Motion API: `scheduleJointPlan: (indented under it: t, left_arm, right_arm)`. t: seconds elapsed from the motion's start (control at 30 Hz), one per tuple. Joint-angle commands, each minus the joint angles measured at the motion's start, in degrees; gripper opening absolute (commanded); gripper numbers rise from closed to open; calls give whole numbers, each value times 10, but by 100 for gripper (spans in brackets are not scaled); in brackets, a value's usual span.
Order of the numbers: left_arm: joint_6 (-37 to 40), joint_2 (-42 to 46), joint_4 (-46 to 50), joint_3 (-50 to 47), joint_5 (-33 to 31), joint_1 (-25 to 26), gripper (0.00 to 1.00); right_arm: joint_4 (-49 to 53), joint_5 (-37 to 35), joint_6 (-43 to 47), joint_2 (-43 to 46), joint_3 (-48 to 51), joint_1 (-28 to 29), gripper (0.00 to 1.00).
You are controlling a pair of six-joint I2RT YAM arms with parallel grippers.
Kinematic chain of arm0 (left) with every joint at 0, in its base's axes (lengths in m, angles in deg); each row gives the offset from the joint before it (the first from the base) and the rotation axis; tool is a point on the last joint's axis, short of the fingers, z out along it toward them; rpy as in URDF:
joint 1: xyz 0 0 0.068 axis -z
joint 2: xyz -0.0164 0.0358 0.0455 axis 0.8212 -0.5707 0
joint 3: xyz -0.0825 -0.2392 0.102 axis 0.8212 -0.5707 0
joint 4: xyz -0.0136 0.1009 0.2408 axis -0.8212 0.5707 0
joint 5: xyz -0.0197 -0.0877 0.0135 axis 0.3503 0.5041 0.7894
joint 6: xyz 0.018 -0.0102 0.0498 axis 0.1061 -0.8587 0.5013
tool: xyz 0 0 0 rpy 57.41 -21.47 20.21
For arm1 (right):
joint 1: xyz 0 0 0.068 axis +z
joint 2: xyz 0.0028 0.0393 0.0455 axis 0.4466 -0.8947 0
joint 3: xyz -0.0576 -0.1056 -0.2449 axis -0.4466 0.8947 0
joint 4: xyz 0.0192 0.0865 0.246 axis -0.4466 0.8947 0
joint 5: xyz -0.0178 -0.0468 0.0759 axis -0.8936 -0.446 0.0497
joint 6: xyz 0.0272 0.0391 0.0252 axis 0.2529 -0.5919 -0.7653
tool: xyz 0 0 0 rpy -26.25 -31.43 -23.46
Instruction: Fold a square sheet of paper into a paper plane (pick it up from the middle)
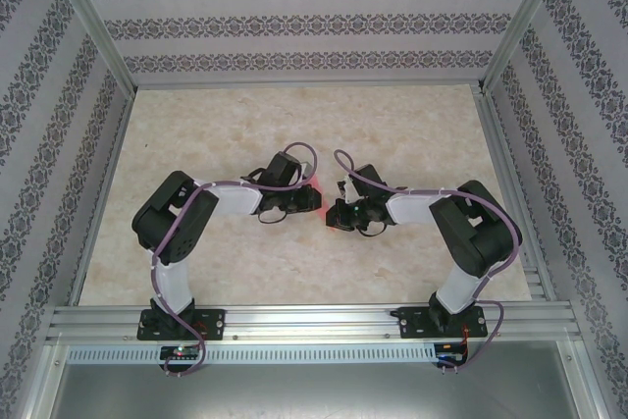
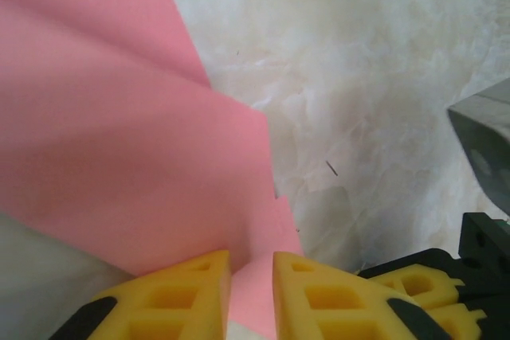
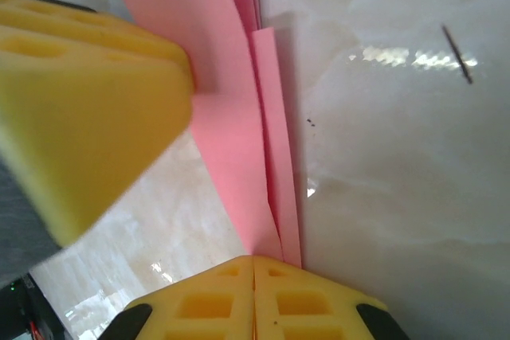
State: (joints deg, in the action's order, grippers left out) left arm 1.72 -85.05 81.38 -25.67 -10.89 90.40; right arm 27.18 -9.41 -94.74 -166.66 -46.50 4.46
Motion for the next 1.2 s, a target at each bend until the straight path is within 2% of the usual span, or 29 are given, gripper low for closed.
scheduleJointPlan:
  t: [0.0,0.27,1.17]
  left_arm:
    - [67,40,-8,22,-3,-22,25]
    - [98,33,-23,20,9,-56,25]
    - [158,-72,16,74,-39,-77,20]
  right_arm:
    - [80,-69,17,-38,15,-10,8]
    - [83,-65,17,-44,11,-12,8]
    - [106,-60,26,-57,9,-14,8]
